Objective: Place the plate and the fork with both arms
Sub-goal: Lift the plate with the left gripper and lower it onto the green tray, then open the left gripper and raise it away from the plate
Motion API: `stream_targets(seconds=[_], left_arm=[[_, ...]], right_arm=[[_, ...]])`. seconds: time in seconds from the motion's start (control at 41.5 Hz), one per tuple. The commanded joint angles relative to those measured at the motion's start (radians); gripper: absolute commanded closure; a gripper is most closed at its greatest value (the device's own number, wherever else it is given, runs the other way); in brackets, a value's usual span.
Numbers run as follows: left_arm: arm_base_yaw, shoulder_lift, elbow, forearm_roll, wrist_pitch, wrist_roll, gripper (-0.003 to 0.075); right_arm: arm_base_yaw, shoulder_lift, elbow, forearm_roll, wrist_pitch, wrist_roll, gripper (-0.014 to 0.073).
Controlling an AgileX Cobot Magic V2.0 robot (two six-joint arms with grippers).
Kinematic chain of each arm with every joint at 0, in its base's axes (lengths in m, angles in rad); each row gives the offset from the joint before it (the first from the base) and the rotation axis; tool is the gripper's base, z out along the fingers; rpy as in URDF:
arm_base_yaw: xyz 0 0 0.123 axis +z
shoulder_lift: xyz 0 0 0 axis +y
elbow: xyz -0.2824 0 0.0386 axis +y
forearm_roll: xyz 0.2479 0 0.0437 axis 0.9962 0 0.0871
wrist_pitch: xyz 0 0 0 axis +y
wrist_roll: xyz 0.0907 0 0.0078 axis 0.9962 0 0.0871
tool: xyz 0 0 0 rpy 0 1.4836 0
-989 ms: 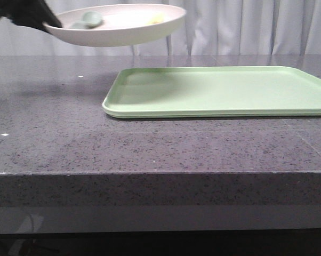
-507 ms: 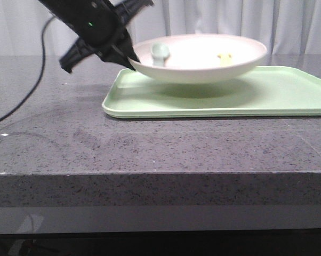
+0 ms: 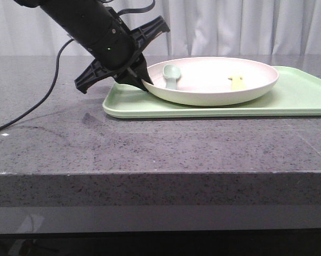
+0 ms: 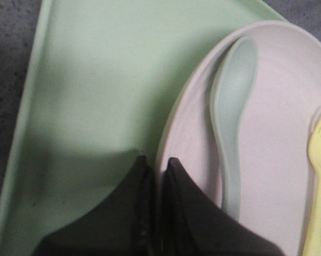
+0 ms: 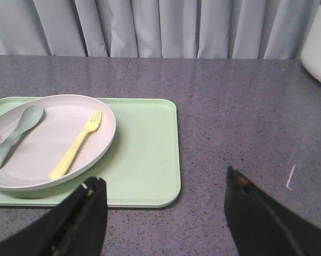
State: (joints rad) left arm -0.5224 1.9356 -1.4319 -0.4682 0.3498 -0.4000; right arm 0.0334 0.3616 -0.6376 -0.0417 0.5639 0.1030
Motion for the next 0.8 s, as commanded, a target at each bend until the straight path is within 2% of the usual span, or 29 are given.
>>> stream_targets(seconds=[0.0, 0.121, 0.217, 0.338, 0.507, 0.7, 0.772], left_arm=[[-0.008, -0.056, -0.036, -0.012, -0.074, -0.014, 0.0646], [-0.008, -0.056, -0.036, -0.011, -0.076, -0.01, 0.049], [-0.008, -0.066, -0.036, 0.007, -0.064, -0.006, 0.0415], [-0.008, -0.11, -0.036, 0.112, -0.028, -0.006, 0.0407], [-0.005, -0.227, -0.036, 0.386, 0.082, -0.006, 0.0407], [-0.005, -0.376, -0.036, 0.73, 0.303, -0.003, 0.0408], [-0.005, -0.443, -0.036, 0.763, 0.4, 0.095, 0.0408]], right_arm=[[0.002, 0.016, -0.032, -0.018, -0.074, -0.007, 0.0095], [0.002, 0.016, -0.032, -0.018, -0.074, -0.007, 0.0095], [0.002, 0.016, -0.032, -0.018, -0.074, -0.007, 0.0095], [0.002, 0.016, -0.032, -0.018, -0.074, -0.007, 0.0095], [0.002, 0.016, -0.032, -0.018, -0.074, -0.007, 0.0095], [0.002, 0.016, -0.032, -0.018, -0.074, -0.007, 0.0095], [0.002, 0.016, -0.032, -0.018, -0.074, -0.007, 0.0095]])
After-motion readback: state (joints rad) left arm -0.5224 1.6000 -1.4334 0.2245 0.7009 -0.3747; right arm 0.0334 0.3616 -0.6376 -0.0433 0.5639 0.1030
